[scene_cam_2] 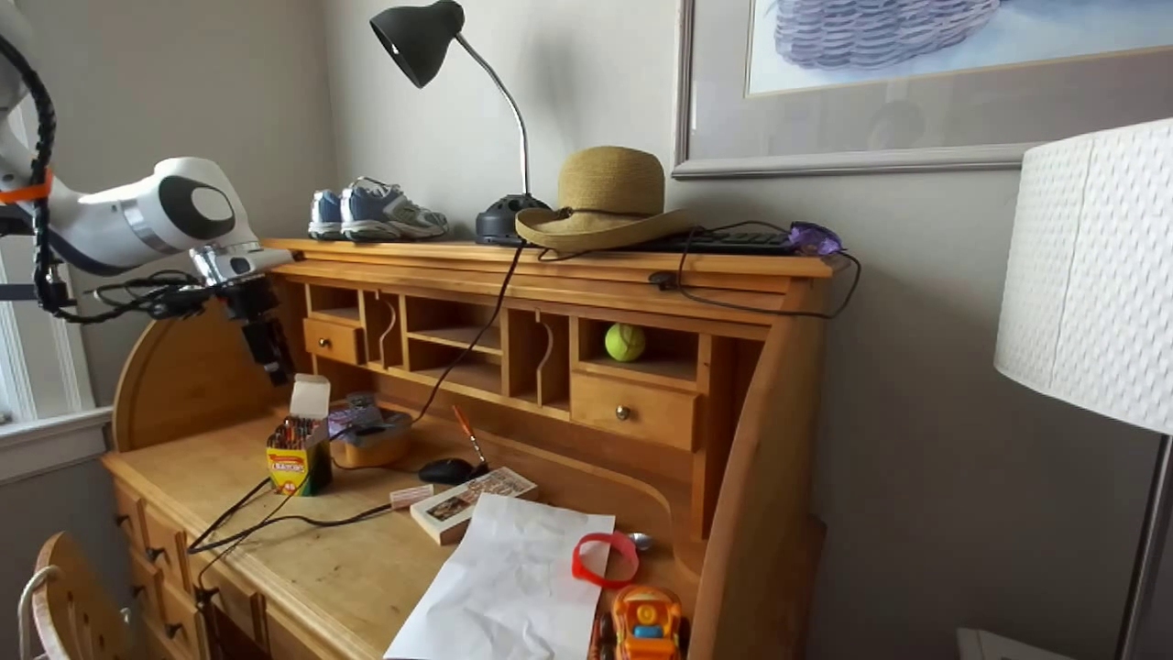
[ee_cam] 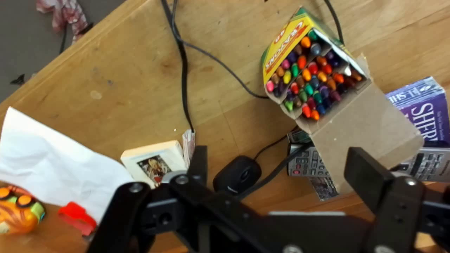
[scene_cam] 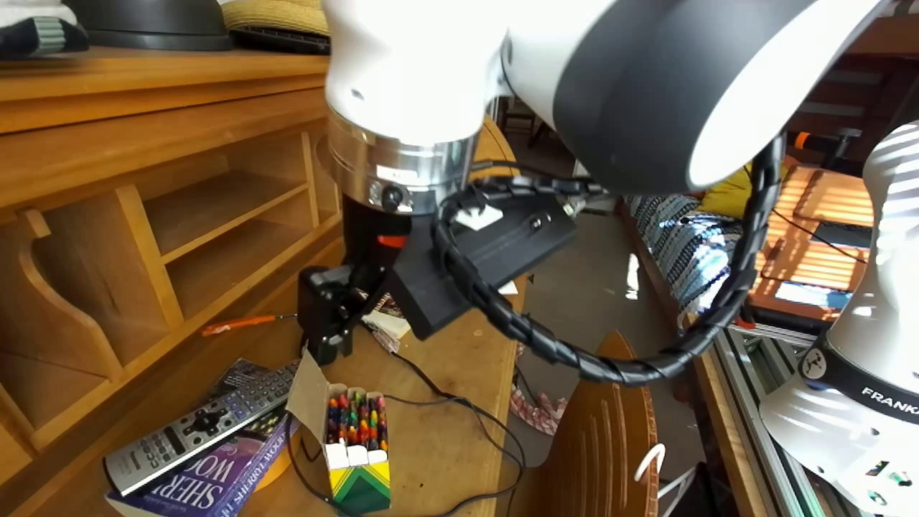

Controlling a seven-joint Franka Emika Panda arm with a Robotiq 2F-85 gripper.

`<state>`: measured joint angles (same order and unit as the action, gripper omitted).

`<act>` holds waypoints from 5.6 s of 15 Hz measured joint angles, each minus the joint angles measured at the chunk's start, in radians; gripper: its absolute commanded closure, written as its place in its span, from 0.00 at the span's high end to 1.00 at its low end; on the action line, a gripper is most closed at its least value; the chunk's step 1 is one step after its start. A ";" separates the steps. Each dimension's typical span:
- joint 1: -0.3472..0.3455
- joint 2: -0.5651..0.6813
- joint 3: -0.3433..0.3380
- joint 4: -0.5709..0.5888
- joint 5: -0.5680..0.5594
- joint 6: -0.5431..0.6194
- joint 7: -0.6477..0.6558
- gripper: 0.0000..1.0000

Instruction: Put the box of crayons on top of the dresser

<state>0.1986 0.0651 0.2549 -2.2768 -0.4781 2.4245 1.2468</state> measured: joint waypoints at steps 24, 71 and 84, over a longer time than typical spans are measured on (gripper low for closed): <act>0.030 0.179 -0.064 0.151 -0.069 0.105 0.121 1.00; 0.122 0.300 -0.143 0.231 0.112 -0.217 -0.070 1.00; 0.171 0.238 -0.104 0.172 0.064 -0.238 -0.238 1.00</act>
<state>0.3696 0.3034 0.1504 -2.1051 -0.4142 2.1865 1.0090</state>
